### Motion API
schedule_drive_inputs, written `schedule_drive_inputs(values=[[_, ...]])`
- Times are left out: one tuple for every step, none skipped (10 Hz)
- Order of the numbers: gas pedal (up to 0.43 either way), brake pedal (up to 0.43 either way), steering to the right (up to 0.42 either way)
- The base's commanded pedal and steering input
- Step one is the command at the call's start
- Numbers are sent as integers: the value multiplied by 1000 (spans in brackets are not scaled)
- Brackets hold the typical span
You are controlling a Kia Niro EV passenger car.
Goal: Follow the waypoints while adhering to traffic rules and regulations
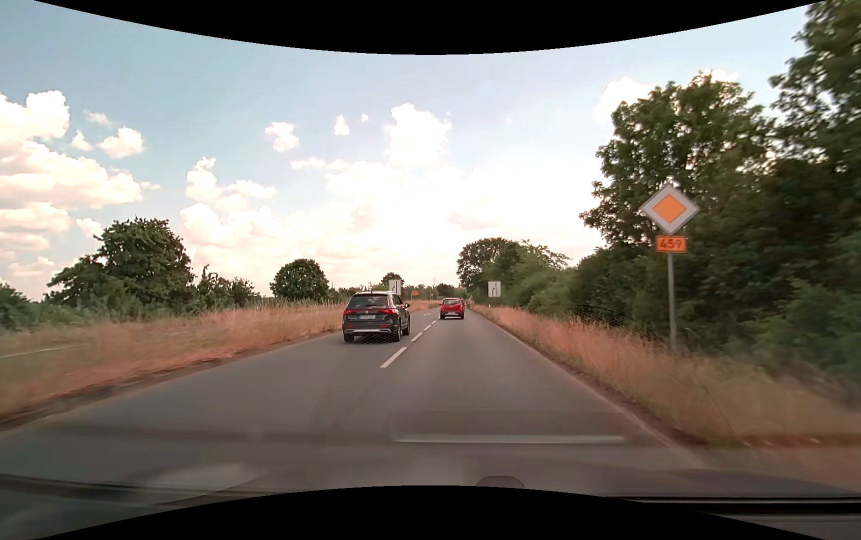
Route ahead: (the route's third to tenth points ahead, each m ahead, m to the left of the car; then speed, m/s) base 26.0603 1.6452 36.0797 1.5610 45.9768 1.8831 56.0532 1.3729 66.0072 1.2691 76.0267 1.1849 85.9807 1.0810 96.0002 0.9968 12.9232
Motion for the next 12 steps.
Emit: schedule_drive_inputs(values=[[79, 0, -2], [79, 0, -2], [79, 0, -2], [79, 0, -2], [79, 0, -2], [79, 0, -2], [79, 0, -2], [79, 0, -2], [79, 0, -2], [79, 0, -2], [79, 0, -3], [79, 0, -4]])
